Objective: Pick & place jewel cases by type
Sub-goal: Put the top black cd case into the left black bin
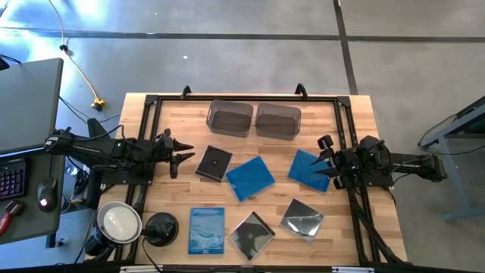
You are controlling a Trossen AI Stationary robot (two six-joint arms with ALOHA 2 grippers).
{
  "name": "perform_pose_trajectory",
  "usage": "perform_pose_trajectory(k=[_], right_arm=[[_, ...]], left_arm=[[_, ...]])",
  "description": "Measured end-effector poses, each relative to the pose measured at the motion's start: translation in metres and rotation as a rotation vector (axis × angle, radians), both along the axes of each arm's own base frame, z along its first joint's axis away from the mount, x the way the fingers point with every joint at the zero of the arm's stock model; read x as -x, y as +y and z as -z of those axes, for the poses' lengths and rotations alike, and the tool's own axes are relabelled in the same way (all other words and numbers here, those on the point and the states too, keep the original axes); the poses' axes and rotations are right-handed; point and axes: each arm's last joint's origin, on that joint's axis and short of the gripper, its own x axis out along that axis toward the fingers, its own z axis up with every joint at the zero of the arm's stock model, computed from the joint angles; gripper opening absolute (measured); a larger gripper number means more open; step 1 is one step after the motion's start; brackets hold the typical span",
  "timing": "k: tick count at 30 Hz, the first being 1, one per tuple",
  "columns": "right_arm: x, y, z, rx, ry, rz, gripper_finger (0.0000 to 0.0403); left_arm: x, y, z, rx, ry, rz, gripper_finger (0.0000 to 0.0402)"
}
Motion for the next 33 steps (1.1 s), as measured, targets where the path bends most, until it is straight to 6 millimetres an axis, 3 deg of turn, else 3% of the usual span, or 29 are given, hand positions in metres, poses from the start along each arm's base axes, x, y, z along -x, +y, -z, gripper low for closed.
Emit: perform_pose_trajectory(k=[18,26,33], right_arm=[[0.001,0.0,-0.003,-0.012,-0.026,-0.005,0.0119],[0.004,-0.002,-0.015,0.004,-0.169,0.079,0.0119],[0.007,-0.009,-0.025,0.088,-0.311,0.396,0.0119]], left_arm=[[-0.001,0.001,-0.004,0.007,-0.042,-0.027,0.0119],[-0.001,0.001,-0.004,0.006,-0.05,-0.035,0.0119],[-0.008,0.0,-0.019,-0.005,-0.195,-0.028,0.0119]])
